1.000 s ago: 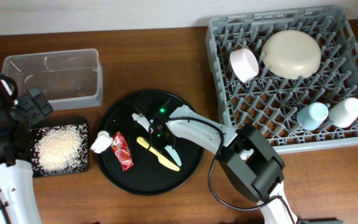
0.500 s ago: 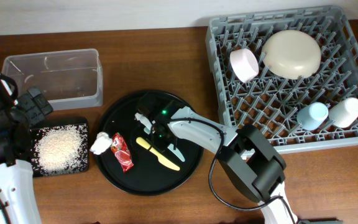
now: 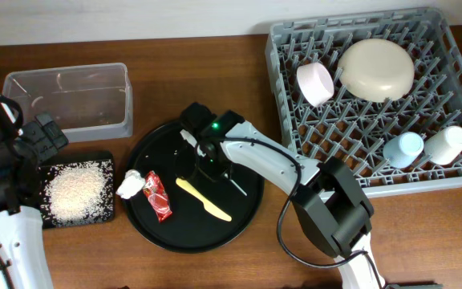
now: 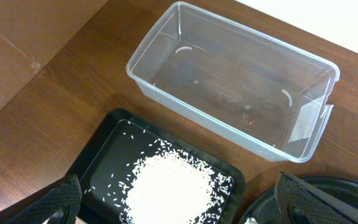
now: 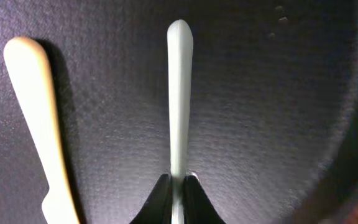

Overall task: Sort waste into correct bins and load items into the dishwasher rack
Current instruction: 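Carry the light-green utensil to the rack and insert it upright, then release the utensil and move the right gripper back to the round tray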

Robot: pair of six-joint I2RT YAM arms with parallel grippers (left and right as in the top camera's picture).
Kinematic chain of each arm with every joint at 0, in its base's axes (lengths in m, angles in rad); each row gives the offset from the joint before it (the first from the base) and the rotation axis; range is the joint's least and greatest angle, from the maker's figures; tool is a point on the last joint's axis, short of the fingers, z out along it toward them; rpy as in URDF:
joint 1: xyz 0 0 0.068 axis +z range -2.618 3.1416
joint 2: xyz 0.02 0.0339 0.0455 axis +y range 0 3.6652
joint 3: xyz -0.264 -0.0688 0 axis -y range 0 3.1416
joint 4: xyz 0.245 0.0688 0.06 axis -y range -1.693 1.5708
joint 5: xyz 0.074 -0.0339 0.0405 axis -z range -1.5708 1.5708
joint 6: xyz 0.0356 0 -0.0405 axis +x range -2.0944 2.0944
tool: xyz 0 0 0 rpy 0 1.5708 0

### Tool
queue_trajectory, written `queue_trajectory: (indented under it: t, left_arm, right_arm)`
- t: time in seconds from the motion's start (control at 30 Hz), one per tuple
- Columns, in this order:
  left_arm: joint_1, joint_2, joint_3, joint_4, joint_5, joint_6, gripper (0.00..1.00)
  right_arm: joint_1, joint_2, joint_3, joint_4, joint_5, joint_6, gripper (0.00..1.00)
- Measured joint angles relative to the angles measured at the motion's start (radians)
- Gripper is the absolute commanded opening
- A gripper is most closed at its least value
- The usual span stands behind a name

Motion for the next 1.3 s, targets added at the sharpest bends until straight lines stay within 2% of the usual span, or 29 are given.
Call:
queue_trajectory:
  t: [0.17,0.33,0.47,0.57,0.67,0.77,1.0,1.2,1.23,1.27,1.3]
  left_arm:
    - [0.0,0.0,0.0,0.0,0.0,0.0,0.99]
    - [0.0,0.0,0.0,0.0,0.0,0.0,0.99]
    - [0.0,0.0,0.0,0.0,0.0,0.0,0.99]
    - [0.0,0.0,0.0,0.0,0.0,0.0,0.99]
    - [0.0,0.0,0.0,0.0,0.0,0.0,0.99]
    - [0.0,0.0,0.0,0.0,0.0,0.0,0.99]
    - [0.0,0.0,0.0,0.0,0.0,0.0,0.99]
    - [0.0,0.0,0.0,0.0,0.0,0.0,0.99]
    - [0.0,0.0,0.0,0.0,0.0,0.0,0.99]
    - [0.0,0.0,0.0,0.0,0.0,0.0,0.99]
    - [0.0,0.0,0.0,0.0,0.0,0.0,0.99]
  right_arm:
    - [-0.001,0.0,0.109,-0.085,0.042,0.008,0.04]
    - [-0.031,-0.007,0.266,-0.231,0.171,0.116,0.04]
    - [-0.168,-0.032,0.442,-0.346,0.219,0.24,0.04]
    - [-0.318,-0.061,0.496,-0.383,0.209,0.311,0.04]
    - [-0.443,-0.067,0.492,-0.39,0.172,0.34,0.04]
    - [-0.506,-0.067,0.467,-0.39,0.143,0.341,0.04]
    - [-0.498,-0.067,0.354,-0.367,0.095,0.237,0.04]
    - [-0.496,-0.066,0.198,-0.27,0.066,0.142,0.05]
    - [-0.496,-0.065,0.176,-0.255,0.062,0.133,0.23]
    - [-0.496,-0.065,0.151,-0.235,0.059,0.126,0.34]
    - [-0.496,-0.065,0.14,-0.227,0.055,0.123,0.39]
